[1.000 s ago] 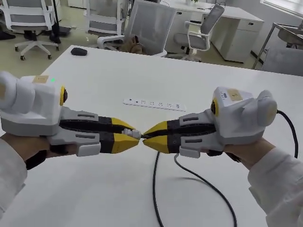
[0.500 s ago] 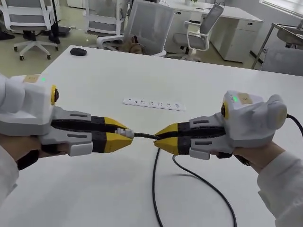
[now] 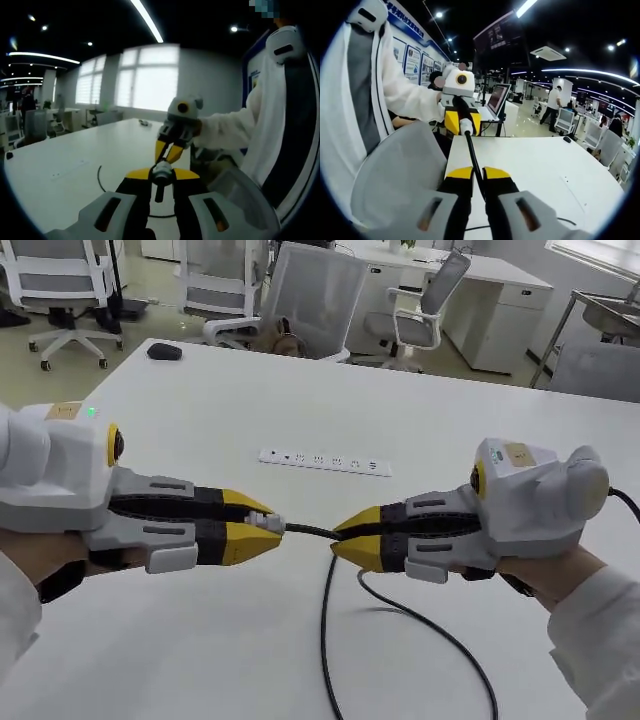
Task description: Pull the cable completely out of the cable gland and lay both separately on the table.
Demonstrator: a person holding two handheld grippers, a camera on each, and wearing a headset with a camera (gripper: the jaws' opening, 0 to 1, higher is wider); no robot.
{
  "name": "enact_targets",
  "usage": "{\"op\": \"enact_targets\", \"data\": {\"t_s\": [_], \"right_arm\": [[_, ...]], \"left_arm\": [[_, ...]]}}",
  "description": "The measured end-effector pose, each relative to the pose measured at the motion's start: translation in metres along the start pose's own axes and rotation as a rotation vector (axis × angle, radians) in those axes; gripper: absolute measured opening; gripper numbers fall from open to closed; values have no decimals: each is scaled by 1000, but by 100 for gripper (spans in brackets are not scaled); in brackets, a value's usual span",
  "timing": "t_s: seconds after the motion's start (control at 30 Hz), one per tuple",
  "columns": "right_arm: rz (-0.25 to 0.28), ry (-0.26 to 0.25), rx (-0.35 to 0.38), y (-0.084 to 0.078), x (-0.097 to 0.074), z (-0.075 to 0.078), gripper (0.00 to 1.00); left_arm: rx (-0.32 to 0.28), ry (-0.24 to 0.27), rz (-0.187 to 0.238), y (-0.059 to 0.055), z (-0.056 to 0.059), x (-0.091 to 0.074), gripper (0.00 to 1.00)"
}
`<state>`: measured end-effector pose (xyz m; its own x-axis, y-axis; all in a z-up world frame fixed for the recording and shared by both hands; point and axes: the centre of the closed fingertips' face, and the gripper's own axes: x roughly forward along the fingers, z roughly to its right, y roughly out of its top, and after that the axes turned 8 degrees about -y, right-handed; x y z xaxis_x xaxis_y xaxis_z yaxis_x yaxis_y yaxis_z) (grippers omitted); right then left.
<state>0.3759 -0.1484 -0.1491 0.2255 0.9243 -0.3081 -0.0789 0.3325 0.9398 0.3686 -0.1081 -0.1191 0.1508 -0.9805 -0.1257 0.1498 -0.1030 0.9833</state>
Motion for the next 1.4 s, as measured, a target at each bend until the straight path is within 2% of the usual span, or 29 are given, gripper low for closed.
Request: {"op": "enact_targets", "data": {"t_s": [0.1, 0.2, 0.33, 0.43, 0.57, 0.7, 0.87, 1.17, 1.23, 1.3, 1.4], "right_arm": [[1, 0, 5, 0, 0, -1, 5], [3, -4, 12, 1, 1, -2, 5], [0, -10, 19, -2, 3, -1, 5], [5, -14, 31, 0, 5, 0, 5], [19, -6, 18, 8, 10, -4, 8], [33, -5, 13, 13, 17, -5, 11], [21, 26, -4, 10, 24, -11, 4], [-3, 52, -53, 8, 32, -13, 3], [-17, 50, -63, 6, 34, -12, 3], [-77, 46, -109, -5, 36, -10, 2], [-109, 49, -124, -13, 38, -8, 2]], "left_arm": [[4, 8, 11, 3, -1, -1, 17], [0, -1, 57, 13, 3, -1, 17], [4, -1, 48, 14, 2, 1, 17], [-4, -6, 75, 20, 2, 1, 16], [14, -13, 68, 23, 5, 4, 16], [7, -19, 64, 21, 5, 6, 16], [-4, -11, 66, 18, 3, 4, 16], [-25, 12, 75, 12, 0, -5, 17], [-30, 18, 75, 10, -2, -7, 17], [-44, 32, 76, 6, -6, -11, 17], [-53, 44, 76, 2, -9, -15, 17]]}}
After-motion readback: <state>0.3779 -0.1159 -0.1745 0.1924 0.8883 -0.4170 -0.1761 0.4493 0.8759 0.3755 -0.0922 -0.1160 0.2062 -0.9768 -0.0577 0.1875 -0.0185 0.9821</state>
